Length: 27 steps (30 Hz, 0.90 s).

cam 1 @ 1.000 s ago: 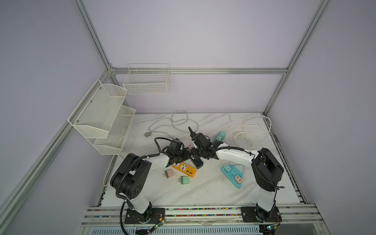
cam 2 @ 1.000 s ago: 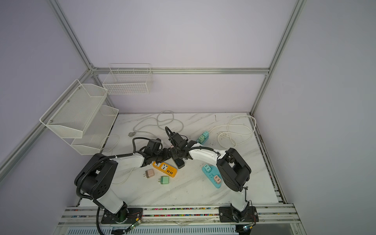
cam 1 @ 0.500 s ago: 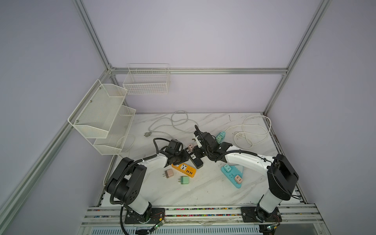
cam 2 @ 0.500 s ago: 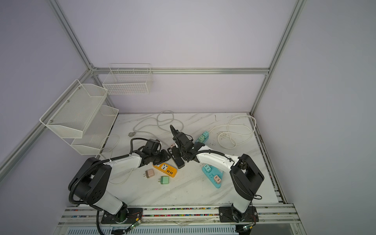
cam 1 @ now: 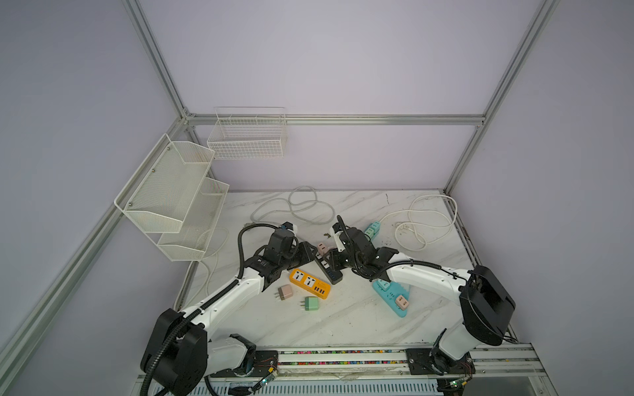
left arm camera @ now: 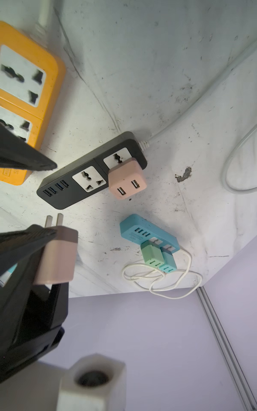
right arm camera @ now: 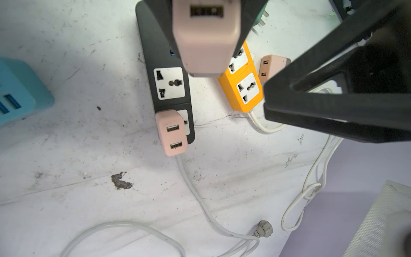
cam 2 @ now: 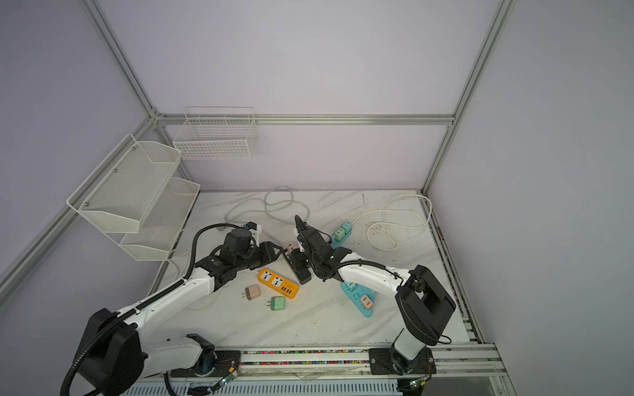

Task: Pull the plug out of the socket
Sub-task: 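Pull the pink plug out with the right gripper while the left releases the strip, then carry the pink plug toward the orange strip with the right gripper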

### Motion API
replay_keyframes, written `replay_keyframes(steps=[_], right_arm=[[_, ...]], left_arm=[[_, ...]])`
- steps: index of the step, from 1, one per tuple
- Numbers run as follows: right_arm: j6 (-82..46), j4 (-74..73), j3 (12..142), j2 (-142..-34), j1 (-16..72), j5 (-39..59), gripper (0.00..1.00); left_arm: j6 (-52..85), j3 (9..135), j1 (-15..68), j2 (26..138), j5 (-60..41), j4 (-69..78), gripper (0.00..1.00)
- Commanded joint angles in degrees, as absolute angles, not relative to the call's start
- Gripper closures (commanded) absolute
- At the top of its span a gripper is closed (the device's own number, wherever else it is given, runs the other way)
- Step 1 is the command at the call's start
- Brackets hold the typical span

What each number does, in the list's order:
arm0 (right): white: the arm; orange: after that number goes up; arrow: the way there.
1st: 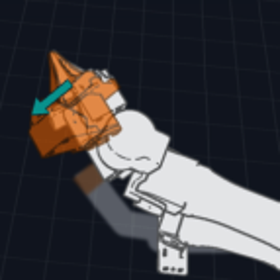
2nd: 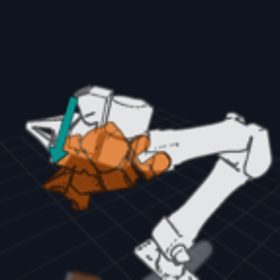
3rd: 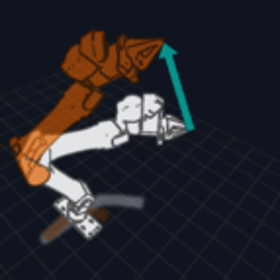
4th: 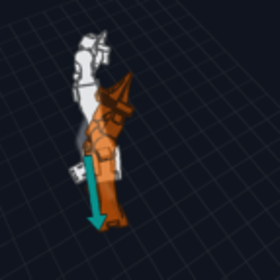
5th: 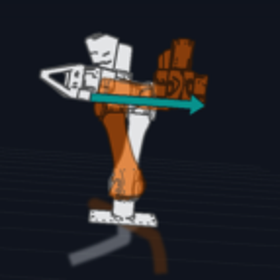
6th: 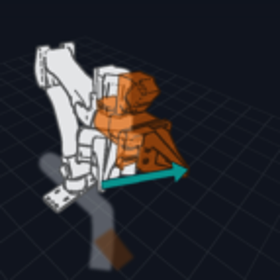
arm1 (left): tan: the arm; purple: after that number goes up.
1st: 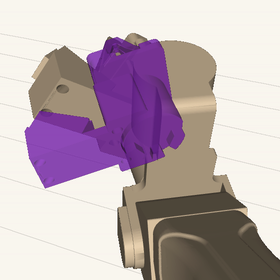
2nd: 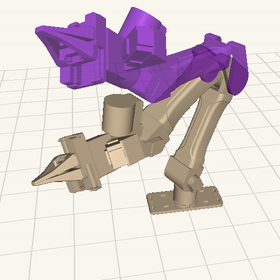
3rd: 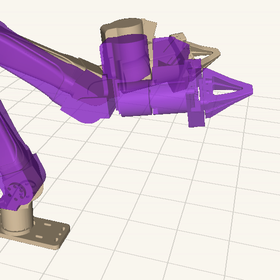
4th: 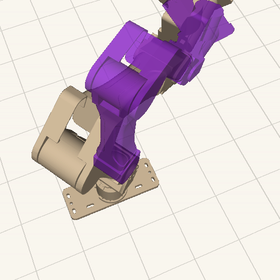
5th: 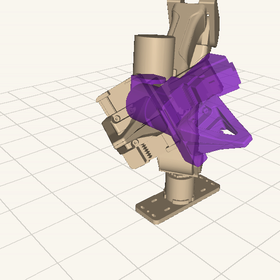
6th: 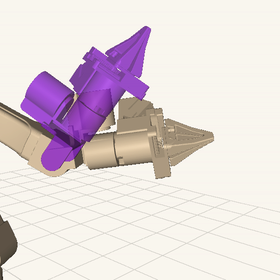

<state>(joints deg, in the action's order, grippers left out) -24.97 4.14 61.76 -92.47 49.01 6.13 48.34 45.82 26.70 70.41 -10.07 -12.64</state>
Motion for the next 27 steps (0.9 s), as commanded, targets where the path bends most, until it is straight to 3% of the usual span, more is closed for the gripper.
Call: replay_keyframes(steps=[1, 17, 27], right_arm=[[-30.4, -2.0, 60.2, -91.1, 49.2, 8.4, 0.82], [-37.1, -9.8, 66.7, -103.0, 56.0, 4.1, 0.82], [-38.8, -12.8, 74.3, -113.8, 57.6, 3.8, 0.82]], left_arm=[[46.6, 43.5, 26.2, 66.6, -5.7, -16.5, 0.54], [45.6, 36.7, 24.6, 51.8, 3.2, -22.8, 0.45], [46.3, 34.3, 24.3, 48.2, 5.4, -24.5, 0.44]])
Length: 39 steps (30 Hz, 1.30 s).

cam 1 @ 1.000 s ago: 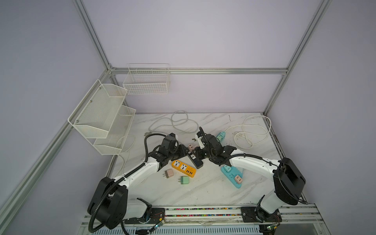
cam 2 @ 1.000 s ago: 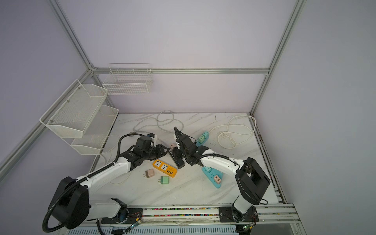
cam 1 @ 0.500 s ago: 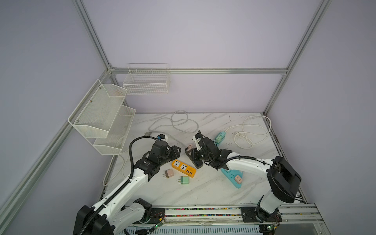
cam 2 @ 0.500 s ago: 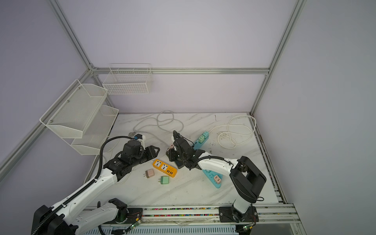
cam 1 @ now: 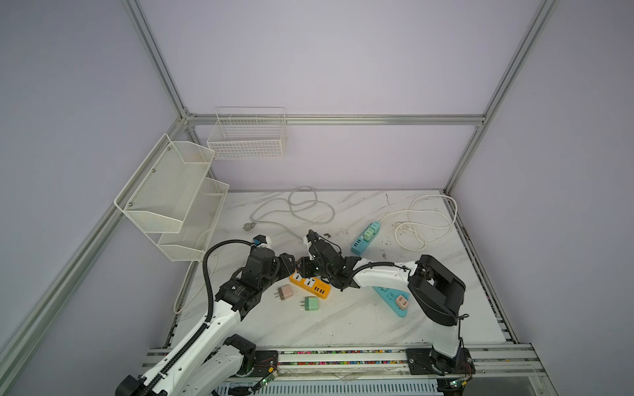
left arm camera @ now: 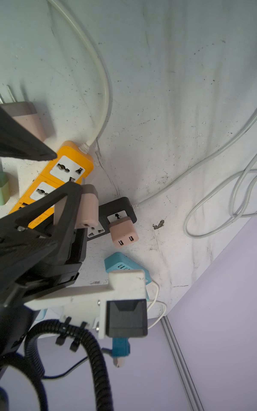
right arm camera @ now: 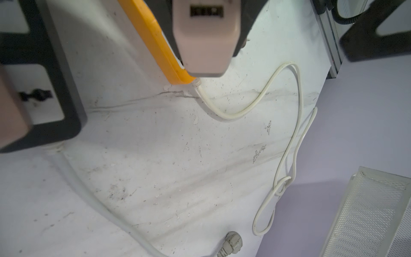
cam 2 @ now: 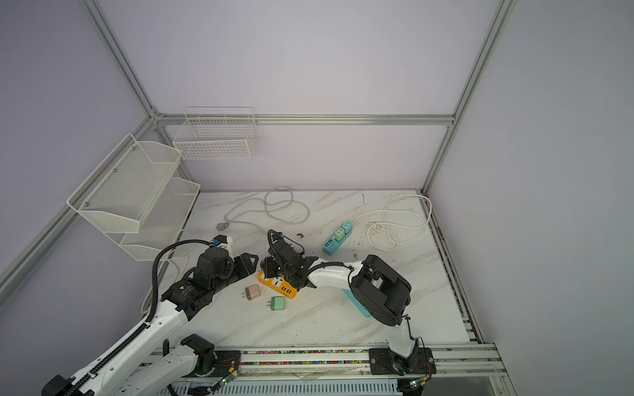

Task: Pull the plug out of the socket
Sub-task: 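Carry the pink plug toward the orange strip with the right gripper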

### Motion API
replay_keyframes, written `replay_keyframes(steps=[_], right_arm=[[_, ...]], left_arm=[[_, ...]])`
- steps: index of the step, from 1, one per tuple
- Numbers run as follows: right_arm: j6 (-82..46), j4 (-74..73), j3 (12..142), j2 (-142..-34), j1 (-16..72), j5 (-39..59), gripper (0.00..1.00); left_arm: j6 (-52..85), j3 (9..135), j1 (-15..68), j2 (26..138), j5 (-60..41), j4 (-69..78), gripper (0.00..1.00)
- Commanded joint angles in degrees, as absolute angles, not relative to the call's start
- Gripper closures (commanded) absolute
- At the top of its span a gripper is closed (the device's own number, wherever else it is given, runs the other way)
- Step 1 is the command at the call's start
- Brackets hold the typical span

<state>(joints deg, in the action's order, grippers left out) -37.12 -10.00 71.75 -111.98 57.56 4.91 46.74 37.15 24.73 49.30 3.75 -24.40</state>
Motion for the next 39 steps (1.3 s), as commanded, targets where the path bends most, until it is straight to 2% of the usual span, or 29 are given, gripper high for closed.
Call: replay_keyframes(steps=[1, 24, 27, 39], right_arm=[[-38.8, -13.0, 74.9, -114.6, 57.6, 3.7, 0.82], [-37.1, -10.0, 89.7, -130.1, 57.6, 3.7, 0.79], [-36.8, -9.6, 90.0, -130.6, 57.5, 3.3, 0.76], [-35.6, -7.5, 90.0, -129.2, 57.5, 1.8, 0.54]], left_arm=[[46.5, 34.1, 24.2, 48.1, 5.6, -24.5, 0.44], [48.2, 30.9, 23.6, 46.2, 7.5, -24.3, 0.39], [48.5, 30.7, 23.6, 45.8, 7.3, -24.3, 0.39], [48.7, 30.8, 23.5, 45.9, 6.3, -23.7, 0.38]])
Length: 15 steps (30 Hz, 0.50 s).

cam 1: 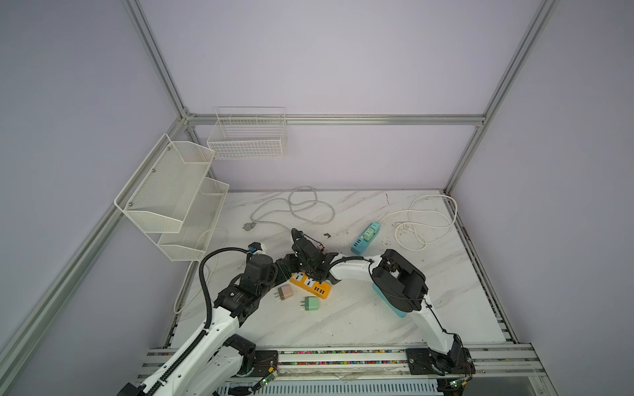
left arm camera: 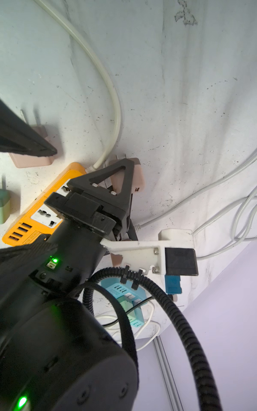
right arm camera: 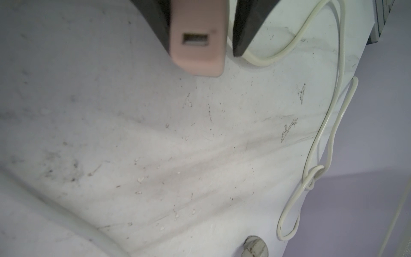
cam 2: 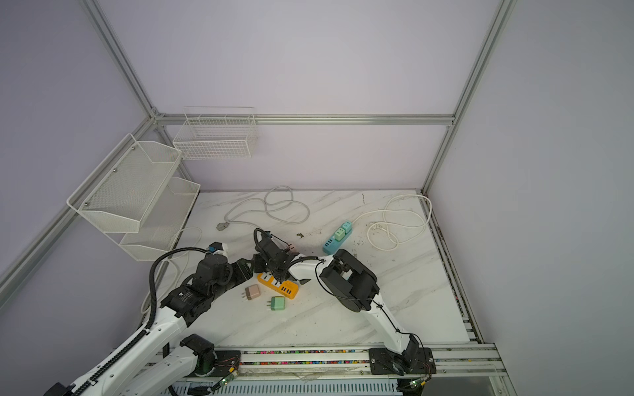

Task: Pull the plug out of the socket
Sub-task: 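Carry the pink plug toward the orange strip with the right gripper, then lower the pink plug onto the table and open the right gripper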

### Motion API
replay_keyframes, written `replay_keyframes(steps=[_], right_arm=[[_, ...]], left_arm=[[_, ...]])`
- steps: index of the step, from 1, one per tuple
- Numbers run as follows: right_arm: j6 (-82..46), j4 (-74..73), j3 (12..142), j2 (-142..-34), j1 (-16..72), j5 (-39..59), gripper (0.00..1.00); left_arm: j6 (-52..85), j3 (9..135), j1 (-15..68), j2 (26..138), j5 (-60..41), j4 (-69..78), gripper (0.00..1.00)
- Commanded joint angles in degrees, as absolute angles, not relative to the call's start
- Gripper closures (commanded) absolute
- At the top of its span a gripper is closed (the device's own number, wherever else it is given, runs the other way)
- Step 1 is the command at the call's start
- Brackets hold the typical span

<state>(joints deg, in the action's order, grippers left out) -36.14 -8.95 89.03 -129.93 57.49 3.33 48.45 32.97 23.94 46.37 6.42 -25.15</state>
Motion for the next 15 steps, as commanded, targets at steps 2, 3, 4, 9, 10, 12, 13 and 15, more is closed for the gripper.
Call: replay_keyframes(steps=[2, 3, 4, 9, 10, 12, 13, 15], right_arm=[[-35.2, -6.9, 90.0, -128.6, 57.5, 1.4, 0.51], [-35.0, -6.7, 90.1, -128.2, 57.6, 1.2, 0.5], [-34.8, -6.3, 90.0, -127.8, 57.5, 1.0, 0.49], [-33.5, -4.9, 88.8, -124.5, 57.5, -0.2, 0.46], [-33.2, -4.6, 88.6, -123.5, 57.5, -0.5, 0.45], [-32.6, -4.1, 87.9, -121.7, 57.5, -0.8, 0.44], [-32.1, -4.0, 87.4, -120.6, 57.5, -0.8, 0.44], [-31.4, -3.1, 87.0, -119.1, 57.5, -1.0, 0.43]], left_arm=[[48.7, 30.8, 23.5, 45.7, 6.4, -23.9, 0.38], [48.7, 30.9, 23.5, 45.7, 6.4, -24.0, 0.38], [48.7, 30.9, 23.5, 45.6, 6.4, -24.0, 0.38], [48.7, 31.1, 23.4, 45.4, 6.1, -23.8, 0.38], [48.7, 31.2, 23.4, 45.4, 5.9, -23.7, 0.37], [48.5, 31.5, 23.4, 45.6, 5.5, -23.5, 0.37], [48.4, 31.8, 23.4, 45.7, 5.4, -23.5, 0.37], [48.3, 32.3, 23.3, 46.0, 5.1, -23.6, 0.37]])
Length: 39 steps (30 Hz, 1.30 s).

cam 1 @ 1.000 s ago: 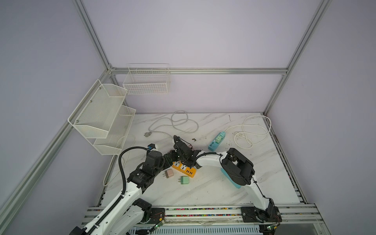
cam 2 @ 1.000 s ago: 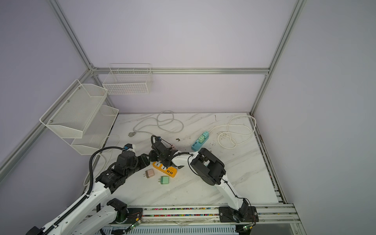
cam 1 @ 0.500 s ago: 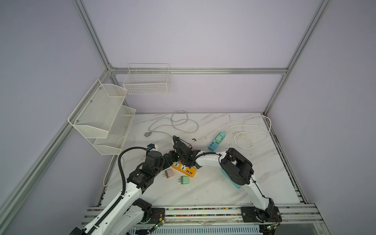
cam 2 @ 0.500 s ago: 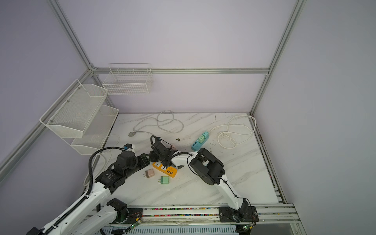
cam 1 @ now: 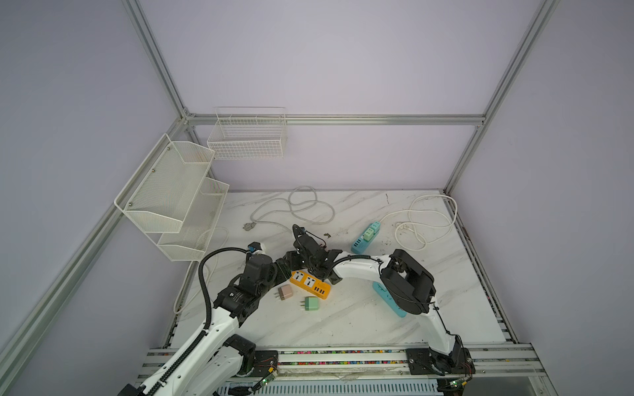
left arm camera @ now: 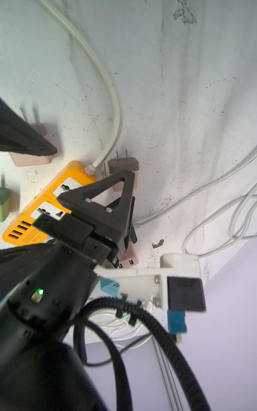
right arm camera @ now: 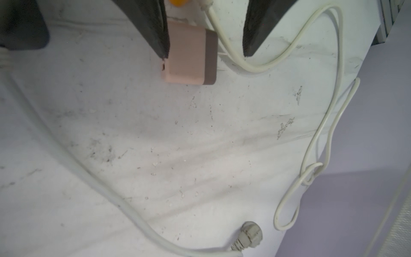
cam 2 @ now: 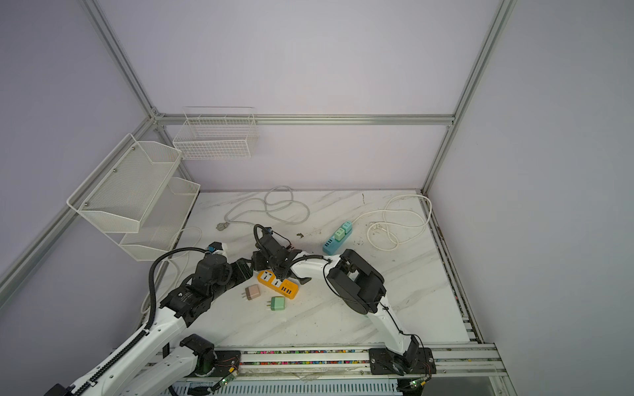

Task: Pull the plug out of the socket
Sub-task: 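Lower the pink plug onto the table and open the right gripper, then move the right gripper over the remaining pink plug on the black strip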

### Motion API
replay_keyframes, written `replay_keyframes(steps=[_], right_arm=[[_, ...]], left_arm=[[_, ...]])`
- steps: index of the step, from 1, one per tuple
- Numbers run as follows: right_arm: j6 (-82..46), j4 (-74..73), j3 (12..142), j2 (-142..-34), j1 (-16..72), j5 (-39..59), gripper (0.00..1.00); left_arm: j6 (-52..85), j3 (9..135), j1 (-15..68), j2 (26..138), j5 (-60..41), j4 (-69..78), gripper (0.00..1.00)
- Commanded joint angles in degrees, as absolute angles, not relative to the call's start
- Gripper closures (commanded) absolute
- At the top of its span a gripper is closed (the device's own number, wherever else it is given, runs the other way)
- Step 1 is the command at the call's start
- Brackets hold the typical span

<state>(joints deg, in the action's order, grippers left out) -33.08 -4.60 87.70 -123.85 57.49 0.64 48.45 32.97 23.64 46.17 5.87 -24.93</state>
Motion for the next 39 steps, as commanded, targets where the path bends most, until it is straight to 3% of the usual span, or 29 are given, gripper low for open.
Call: replay_keyframes(steps=[1, 15, 26, 39], right_arm=[[-31.0, -2.4, 86.7, -118.0, 57.5, -1.4, 0.43], [-23.1, 7.3, 79.9, -104.4, 54.7, -9.7, 0.4], [-18.7, 13.5, 79.5, -105.5, 49.9, -12.0, 0.4], [-14.1, 18.3, 85.2, -114.2, 49.1, -9.8, 0.4]], left_arm=[[48.3, 32.6, 23.3, 46.1, 5.0, -23.7, 0.37], [47.7, 34.3, 23.3, 51.6, 1.2, -19.8, 0.35], [47.7, 36.5, 23.3, 59.0, -2.1, -13.5, 0.34], [47.7, 37.7, 23.2, 65.5, -3.6, -8.1, 0.32]])
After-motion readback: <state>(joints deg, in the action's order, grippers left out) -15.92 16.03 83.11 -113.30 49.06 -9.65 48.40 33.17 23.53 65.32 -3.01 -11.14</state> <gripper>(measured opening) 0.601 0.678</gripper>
